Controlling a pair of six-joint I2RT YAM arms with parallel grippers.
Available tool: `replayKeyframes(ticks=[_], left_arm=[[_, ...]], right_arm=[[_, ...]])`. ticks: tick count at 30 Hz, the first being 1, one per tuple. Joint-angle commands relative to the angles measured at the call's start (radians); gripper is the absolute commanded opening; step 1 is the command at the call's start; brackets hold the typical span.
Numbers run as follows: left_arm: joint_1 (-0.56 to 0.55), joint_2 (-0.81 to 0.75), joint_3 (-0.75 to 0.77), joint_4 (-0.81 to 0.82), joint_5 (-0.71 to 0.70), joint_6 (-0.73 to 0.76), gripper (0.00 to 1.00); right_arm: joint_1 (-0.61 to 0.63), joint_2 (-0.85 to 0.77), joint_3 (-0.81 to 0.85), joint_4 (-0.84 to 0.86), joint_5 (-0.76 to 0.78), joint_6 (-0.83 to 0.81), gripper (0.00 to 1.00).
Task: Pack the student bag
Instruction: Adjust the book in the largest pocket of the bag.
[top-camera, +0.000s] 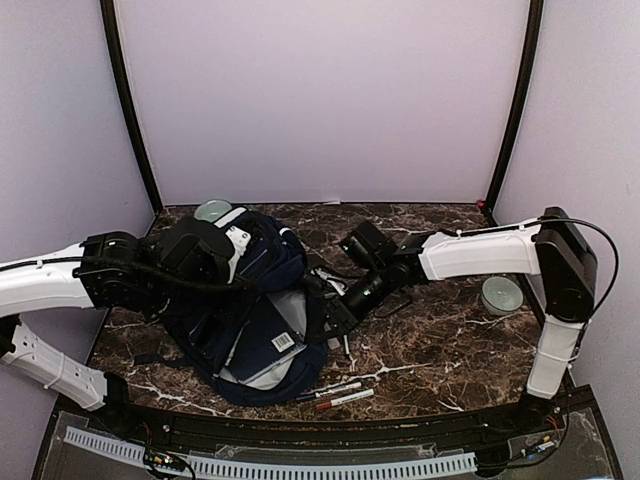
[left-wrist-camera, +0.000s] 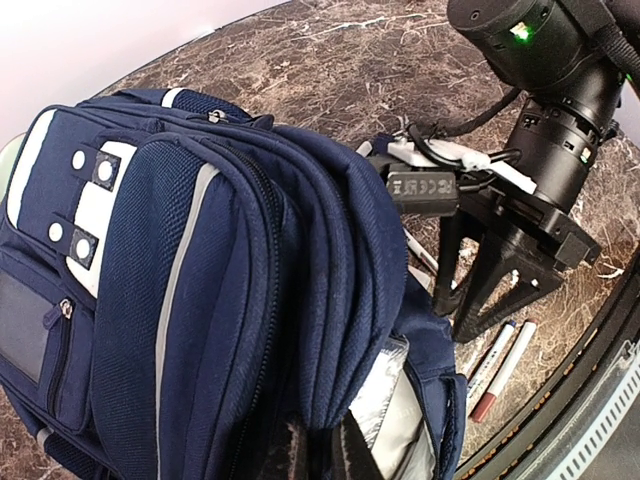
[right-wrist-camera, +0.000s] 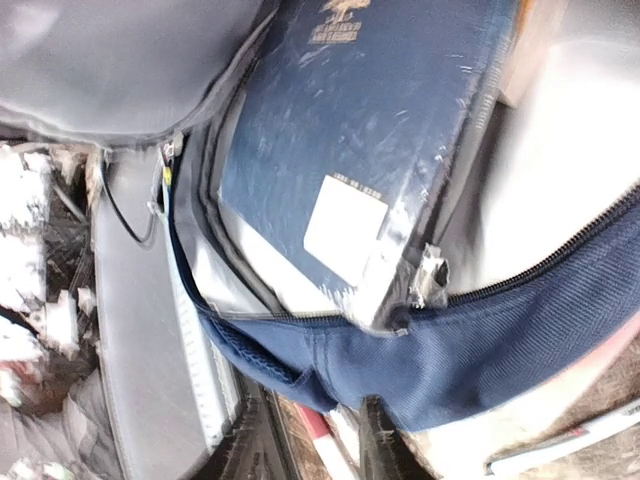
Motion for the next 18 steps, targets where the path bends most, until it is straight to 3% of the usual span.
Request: replayKeyframes(ticks=[1,5,11,14,18], left_arm=[[-0.003,-0.056,-0.010,0.022,-0.018,-0.023,0.00],[-0.002,-0.068,-0.027,0.037,-0.014,-0.021,0.00],[-0.003,-0.085,-0.024,0.046,-0.017,-0.020,0.00],[-0.001,-0.091,-0.024,0.045,-0.020,-0.020,0.00],[-0.001,-0.093,-0.024,0.046,-0.017,-0.024,0.00]], right_arm=[[0.024,-0.074,0.027,-0.135,0.073,-0.241,0.18],[0.053,-0.076,0.061,-0.229,0.181,-0.427,0.05],[0.124,-0.050,0.105,-0.355,0.322,-0.693,0.01],[0.161,-0.076,0.090,-0.281,0.441,-0.713,0.03],[0.193,-0.105,0.114,-0.194,0.559,-0.740,0.18]])
